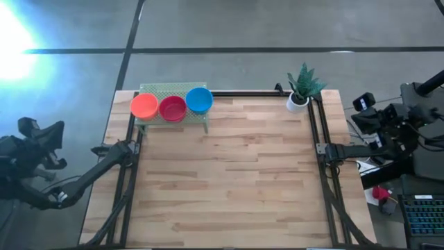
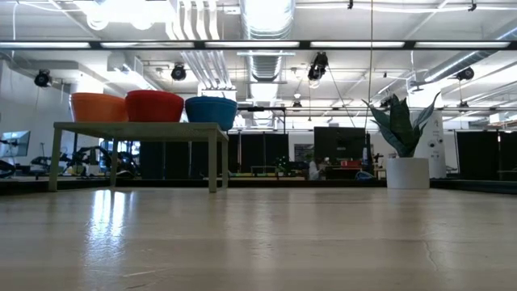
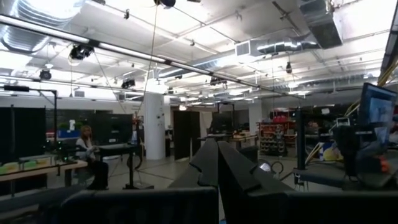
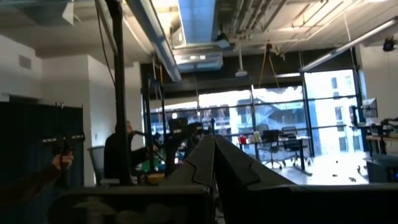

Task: Pick & Place Mini bowls
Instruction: Return to Home Position

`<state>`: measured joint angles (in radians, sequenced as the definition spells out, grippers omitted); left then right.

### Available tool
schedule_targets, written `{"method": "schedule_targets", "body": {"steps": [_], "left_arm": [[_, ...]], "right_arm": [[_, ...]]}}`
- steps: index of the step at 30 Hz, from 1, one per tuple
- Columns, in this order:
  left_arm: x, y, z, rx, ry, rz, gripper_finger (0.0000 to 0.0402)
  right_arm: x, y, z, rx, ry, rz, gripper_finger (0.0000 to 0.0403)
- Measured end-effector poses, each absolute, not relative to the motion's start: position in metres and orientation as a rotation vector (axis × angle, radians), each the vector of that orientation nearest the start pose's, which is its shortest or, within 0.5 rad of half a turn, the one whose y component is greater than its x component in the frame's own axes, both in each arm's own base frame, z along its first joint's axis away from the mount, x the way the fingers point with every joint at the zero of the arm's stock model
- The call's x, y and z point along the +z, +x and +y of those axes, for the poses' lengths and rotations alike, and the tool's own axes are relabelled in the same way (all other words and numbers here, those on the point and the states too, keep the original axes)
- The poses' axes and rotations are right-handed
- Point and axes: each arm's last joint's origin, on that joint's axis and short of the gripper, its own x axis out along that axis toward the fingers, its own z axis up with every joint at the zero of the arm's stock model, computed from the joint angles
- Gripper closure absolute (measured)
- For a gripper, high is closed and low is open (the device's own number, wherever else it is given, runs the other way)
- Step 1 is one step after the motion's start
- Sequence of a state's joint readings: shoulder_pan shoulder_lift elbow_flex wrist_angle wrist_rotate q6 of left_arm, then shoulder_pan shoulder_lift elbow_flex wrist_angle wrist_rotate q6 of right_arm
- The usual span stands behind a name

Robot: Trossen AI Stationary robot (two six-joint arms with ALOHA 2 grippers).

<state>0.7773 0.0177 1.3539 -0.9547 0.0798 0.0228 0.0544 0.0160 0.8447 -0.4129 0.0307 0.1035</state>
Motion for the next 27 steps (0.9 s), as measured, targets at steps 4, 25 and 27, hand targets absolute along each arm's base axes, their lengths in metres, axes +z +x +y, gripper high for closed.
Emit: {"method": "schedule_targets", "body": {"steps": [4,25,27], "left_arm": [[0.394,-0.105,-0.107,0.703,0.182,-0.324,0.0401],[0.363,-0.035,-0.04,0.65,0.121,-0.209,0.0401],[0.357,-0.027,-0.034,0.596,0.11,-0.203,0.0402]], "right_arm": [[0.367,-0.038,-0.003,0.04,0.093,-0.427,0.0394],[0.331,0.008,0.0,0.026,0.011,-0.352,0.0394],[0.324,0.016,0.0,0.027,0.011,-0.342,0.0394]]}}
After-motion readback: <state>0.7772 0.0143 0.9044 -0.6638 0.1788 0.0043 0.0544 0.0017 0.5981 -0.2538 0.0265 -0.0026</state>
